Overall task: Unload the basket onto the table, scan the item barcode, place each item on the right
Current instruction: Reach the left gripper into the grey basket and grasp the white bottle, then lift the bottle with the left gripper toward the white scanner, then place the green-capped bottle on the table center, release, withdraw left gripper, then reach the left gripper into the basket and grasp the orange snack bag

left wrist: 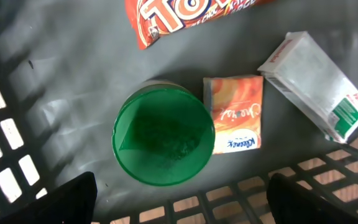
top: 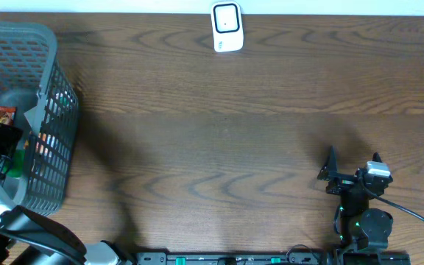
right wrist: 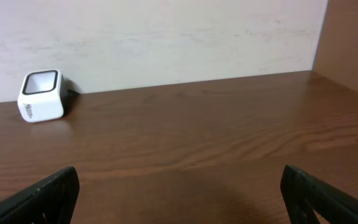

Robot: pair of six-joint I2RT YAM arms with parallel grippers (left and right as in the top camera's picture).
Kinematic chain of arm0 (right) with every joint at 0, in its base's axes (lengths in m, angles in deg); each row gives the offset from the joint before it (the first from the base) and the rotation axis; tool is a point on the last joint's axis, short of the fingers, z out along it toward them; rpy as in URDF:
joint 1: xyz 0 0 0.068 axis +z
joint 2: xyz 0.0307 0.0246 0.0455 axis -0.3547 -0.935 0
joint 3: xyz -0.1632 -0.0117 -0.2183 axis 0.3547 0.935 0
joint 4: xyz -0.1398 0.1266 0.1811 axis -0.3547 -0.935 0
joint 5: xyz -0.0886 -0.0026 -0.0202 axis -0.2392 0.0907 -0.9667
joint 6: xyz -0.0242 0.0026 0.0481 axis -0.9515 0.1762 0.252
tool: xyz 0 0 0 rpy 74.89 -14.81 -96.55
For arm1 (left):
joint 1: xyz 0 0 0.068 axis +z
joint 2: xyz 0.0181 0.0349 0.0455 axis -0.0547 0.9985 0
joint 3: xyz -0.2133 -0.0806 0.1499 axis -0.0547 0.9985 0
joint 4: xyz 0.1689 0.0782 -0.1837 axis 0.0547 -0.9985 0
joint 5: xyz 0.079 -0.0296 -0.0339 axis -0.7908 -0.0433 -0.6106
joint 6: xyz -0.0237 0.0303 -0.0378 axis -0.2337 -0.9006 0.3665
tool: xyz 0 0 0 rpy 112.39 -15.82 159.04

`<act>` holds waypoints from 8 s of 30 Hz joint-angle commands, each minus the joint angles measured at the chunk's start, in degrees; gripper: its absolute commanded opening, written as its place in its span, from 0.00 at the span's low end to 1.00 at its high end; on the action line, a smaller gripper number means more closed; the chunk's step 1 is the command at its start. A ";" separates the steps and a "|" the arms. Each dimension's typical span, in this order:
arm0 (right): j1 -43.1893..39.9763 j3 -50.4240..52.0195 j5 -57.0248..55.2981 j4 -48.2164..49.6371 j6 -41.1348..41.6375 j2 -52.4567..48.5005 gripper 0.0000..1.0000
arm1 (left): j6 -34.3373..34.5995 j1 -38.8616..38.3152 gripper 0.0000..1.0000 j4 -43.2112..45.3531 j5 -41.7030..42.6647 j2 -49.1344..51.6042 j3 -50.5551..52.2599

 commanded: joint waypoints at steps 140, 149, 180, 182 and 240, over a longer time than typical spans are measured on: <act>0.33 0.07 0.11 -0.20 -0.72 0.31 0.99 | 48.78 -80.59 0.94 11.32 -3.41 0.09 -14.38; 0.33 0.07 0.09 -0.20 -0.72 0.31 0.99 | 11.82 -70.71 0.99 13.57 -26.80 -22.18 -14.58; 0.33 0.07 0.11 -0.20 -0.72 0.31 0.99 | 4.76 -8.83 1.00 -11.50 -10.67 6.38 -14.45; 0.33 0.07 0.09 -0.20 -0.72 0.31 0.99 | 4.79 -8.83 1.00 -11.45 -10.51 10.14 -14.12; 0.33 0.07 0.11 -0.20 -0.72 0.31 0.99 | 2.67 -8.76 0.41 -1.46 -2.12 22.05 -9.18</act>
